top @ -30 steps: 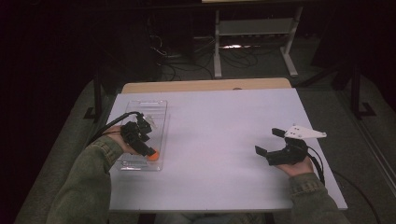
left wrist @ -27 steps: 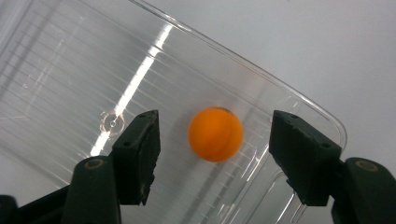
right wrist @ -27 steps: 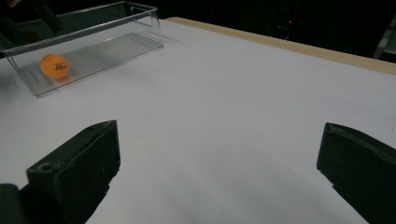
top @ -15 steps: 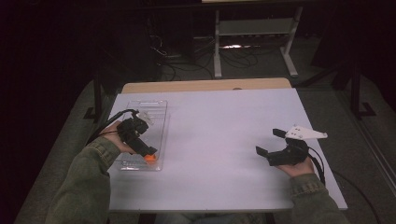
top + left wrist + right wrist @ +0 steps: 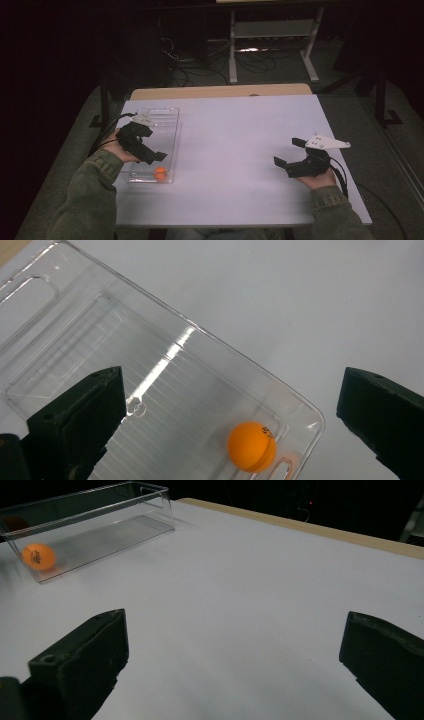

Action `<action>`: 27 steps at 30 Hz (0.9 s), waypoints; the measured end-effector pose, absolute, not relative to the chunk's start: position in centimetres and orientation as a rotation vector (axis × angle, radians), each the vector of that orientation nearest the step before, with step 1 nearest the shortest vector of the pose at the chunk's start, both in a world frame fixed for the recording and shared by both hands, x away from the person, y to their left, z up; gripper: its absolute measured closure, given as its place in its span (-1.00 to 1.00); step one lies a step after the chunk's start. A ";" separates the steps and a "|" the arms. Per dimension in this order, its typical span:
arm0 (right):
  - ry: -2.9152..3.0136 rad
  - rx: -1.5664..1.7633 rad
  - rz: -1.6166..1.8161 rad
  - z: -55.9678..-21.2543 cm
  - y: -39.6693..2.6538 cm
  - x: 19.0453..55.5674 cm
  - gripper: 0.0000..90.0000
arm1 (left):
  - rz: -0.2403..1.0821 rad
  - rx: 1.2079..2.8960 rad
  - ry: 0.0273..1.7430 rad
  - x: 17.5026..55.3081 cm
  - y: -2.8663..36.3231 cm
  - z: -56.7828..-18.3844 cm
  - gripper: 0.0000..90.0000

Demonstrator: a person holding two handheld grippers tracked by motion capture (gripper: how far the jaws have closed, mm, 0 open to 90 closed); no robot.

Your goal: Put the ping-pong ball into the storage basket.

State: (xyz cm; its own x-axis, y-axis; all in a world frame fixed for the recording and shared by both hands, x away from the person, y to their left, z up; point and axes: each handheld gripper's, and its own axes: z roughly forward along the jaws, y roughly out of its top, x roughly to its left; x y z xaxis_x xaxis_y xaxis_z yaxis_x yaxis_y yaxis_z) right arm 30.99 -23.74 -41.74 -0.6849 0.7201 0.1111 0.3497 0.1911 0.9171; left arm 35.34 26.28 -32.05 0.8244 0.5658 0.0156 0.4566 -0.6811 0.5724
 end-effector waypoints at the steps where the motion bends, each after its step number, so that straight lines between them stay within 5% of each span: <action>1: 2.129 1.008 1.492 -41.7 -23.7 31.0 -1.00 | 0.254 2.425 0.757 35.3 26.5 -32.0 -1.00; 27: 2.128 1.005 1.489 -41.7 -23.7 31.0 -1.00 | 0.339 2.274 0.821 32.6 29.9 -33.0 -1.00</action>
State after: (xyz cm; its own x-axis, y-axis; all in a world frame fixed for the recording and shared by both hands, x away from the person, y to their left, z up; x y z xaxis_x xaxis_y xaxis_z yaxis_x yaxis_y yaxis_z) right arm 30.98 -23.72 -41.75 -0.6848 0.7209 0.1065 0.3470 0.1941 0.9176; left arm 32.55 29.85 -32.98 0.7665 0.6422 0.0117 0.4631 -0.5652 0.6827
